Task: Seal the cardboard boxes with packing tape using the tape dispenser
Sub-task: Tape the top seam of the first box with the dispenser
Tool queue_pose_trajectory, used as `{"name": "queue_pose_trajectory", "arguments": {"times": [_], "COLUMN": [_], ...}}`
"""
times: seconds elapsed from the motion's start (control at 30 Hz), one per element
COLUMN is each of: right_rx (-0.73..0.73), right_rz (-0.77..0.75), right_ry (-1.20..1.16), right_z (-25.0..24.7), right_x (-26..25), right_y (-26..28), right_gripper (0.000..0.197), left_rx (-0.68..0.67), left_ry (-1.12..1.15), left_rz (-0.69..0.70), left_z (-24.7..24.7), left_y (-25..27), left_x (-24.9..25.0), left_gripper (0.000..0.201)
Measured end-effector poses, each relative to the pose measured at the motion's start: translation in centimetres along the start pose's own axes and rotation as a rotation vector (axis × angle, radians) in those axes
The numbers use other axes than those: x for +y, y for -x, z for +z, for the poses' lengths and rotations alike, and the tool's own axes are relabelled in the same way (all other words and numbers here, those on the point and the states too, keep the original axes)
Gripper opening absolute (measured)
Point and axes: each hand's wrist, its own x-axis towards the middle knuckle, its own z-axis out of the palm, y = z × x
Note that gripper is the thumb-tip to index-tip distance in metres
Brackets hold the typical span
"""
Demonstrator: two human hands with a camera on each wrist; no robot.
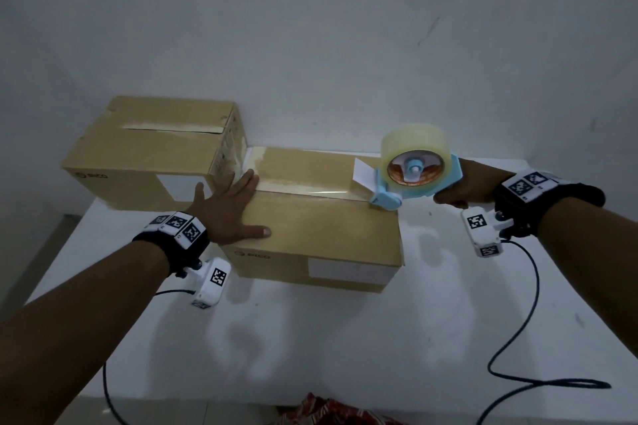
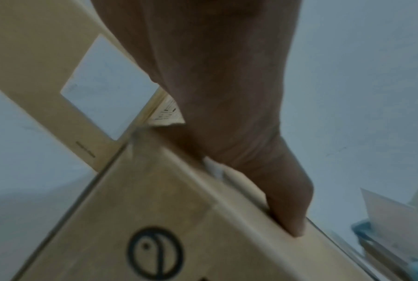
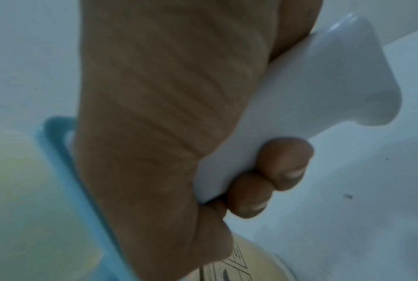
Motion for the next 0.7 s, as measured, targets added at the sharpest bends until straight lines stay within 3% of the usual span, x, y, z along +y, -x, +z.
{"name": "queue_pose_trajectory", "arguments": {"times": [0.13,0.27,0.7], "right_rx": [-0.02,-0.021,0.035], "right_rz": [0.013,0.006,0.002], "right_ry": [0.061,0.087,0.078], "right_z": [0.3,-0.2,1.8], "right_x": [0.9,1.9,2.2], "right_y": [-0.3,-0.2,-0.3], "right_gripper": [0.03,0.02,0.015], "left_rx": [0.08,0.048,-0.008], "left_ry": [-0.011,0.042,0.041], "left_rz": [0.052,0.081,0.081], "left_z": [-0.8,-0.1,-0.6], "left_y": [-0.2,-1.1,-1.2], "left_x": [2.9,6.3,3.8], "left_gripper": [0.139,0.144,0.137]}}
